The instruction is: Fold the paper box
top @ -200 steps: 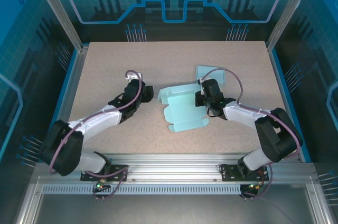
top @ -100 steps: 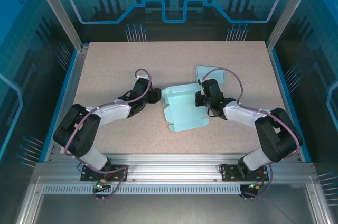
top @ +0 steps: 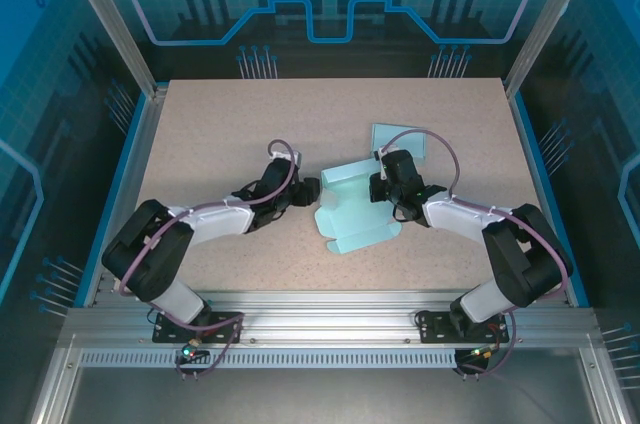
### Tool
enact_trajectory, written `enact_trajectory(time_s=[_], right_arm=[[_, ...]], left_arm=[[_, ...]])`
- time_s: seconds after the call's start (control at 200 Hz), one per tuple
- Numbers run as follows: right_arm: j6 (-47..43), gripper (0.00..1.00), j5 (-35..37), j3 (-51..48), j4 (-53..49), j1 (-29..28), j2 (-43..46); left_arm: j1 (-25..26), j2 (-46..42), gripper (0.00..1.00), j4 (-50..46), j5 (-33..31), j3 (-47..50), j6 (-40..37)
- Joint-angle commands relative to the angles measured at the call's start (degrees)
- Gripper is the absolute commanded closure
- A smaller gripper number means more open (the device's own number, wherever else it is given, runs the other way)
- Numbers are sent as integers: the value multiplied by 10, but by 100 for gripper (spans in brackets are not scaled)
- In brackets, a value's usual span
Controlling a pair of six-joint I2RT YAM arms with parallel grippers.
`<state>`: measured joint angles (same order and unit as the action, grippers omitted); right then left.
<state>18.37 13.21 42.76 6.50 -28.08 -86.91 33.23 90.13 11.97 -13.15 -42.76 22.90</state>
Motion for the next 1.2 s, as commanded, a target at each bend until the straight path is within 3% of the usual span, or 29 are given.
enact_trajectory(time_s=[0.0,0.52,0.71,0.905,1.196], right_arm=[[-2,100,-5,16,3,-6,-5],[-3,100,-7,18,1,-6,-7],[-2,100,-14,18,3,-5,-8],[-4,100,-15,17,3,-6,-7],[-4,100,-14,18,3,-6,-7]], left_arm=[[10,-34,27,7,20,24,9],[35,-48,33,84,60,45,-40],[48,-15,33,107,41,18,-72],[54,26,34,159,-18,5,-76],[70,51,34,228,15,11,-136]])
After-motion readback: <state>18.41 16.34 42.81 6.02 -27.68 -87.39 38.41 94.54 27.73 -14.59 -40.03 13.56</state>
